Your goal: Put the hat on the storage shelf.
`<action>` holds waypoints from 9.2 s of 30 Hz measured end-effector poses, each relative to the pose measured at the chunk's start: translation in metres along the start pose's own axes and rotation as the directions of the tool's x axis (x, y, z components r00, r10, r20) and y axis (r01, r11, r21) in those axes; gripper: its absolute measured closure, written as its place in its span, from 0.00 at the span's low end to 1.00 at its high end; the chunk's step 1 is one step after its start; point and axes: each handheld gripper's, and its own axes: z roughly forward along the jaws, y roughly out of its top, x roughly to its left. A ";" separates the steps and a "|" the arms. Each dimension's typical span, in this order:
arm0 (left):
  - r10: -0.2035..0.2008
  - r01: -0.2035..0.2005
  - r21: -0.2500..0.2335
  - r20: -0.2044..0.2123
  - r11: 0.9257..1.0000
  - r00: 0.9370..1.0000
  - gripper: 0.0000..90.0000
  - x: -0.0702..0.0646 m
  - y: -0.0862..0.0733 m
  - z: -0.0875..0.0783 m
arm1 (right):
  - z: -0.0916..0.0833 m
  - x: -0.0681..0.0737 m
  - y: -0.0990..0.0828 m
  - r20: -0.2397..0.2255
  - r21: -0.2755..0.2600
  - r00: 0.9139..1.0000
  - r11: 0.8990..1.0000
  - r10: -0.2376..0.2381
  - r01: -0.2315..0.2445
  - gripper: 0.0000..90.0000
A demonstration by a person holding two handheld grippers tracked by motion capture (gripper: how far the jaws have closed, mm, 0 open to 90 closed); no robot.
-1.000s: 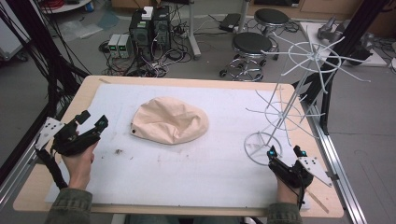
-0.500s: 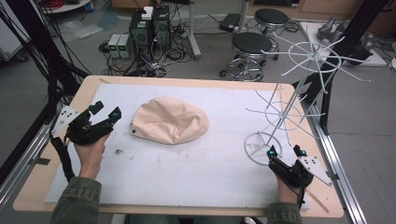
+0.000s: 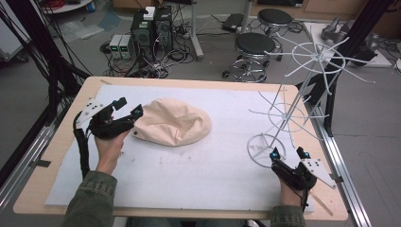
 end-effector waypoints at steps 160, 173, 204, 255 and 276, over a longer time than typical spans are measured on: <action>-0.035 0.134 -0.102 0.652 0.986 0.757 0.89 -0.105 0.069 0.025 | 0.000 0.009 0.000 -0.078 0.009 0.997 1.000 0.003 -0.002 0.13; 0.007 0.085 -0.105 0.668 0.991 0.744 0.89 -0.133 0.103 0.038 | -0.003 0.014 -0.001 -0.107 0.015 0.994 1.000 0.022 -0.020 0.13; -0.001 0.084 -0.067 0.776 0.994 0.630 0.89 -0.235 0.158 0.119 | -0.006 0.015 -0.001 -0.115 0.011 0.993 1.000 -0.002 0.004 0.13; -0.155 0.118 0.108 0.832 0.987 0.533 0.67 -0.257 0.147 0.156 | -0.007 0.016 0.000 -0.122 0.002 0.993 1.000 -0.005 0.005 0.13; -0.209 0.161 0.143 0.813 0.977 0.544 0.46 -0.233 0.133 0.152 | -0.006 0.015 0.000 -0.118 -0.002 0.993 1.000 -0.013 0.013 0.13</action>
